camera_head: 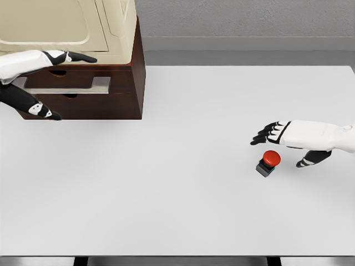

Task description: Open the cabinet drawer with left arm, and place a switch into the drawer with right arm

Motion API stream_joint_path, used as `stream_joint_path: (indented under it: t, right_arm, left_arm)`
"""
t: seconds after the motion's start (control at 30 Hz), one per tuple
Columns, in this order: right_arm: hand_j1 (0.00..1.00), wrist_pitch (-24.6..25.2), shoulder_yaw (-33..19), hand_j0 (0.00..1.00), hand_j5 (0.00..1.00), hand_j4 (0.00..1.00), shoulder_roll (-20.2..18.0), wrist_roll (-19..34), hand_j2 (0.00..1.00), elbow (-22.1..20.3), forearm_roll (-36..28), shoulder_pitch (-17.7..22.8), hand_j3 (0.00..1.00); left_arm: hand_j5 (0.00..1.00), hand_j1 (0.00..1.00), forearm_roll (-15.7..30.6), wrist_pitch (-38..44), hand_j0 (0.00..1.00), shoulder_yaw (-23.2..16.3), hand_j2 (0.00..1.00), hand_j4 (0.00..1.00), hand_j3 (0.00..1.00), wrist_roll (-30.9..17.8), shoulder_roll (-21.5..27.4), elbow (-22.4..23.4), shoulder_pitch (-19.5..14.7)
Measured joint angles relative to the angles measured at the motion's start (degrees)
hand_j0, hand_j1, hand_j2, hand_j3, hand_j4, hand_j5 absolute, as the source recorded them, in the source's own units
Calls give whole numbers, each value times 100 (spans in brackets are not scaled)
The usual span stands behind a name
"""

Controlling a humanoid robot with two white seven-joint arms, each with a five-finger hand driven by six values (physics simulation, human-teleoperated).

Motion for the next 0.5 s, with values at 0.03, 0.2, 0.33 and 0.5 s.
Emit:
stream_joint_path:
  t: [0.03,0.2,0.33,0.5]
  right_arm:
    - [100,0,4,100,100,100,3,1,100,0,-5,0,100]
    - [100,-1,39,100,100,100,16,5,100,-8,-12,141,100]
    - [100,0,54,100,100,100,26,5,100,-13,-9,158,100]
    - [100,0,87,100,100,100,62,5,100,-15,-7,114,100]
  left_arm:
    - [100,100,2,21,100,-2,100,100,100,-150,-10,0,0]
    - [100,100,59,164,100,8,100,100,100,-480,17,0,-133]
    - [100,100,137,509,100,25,100,100,100,-518,24,0,-149]
    - [100,100,259,952,100,35,100,100,100,-525,5,5,-167]
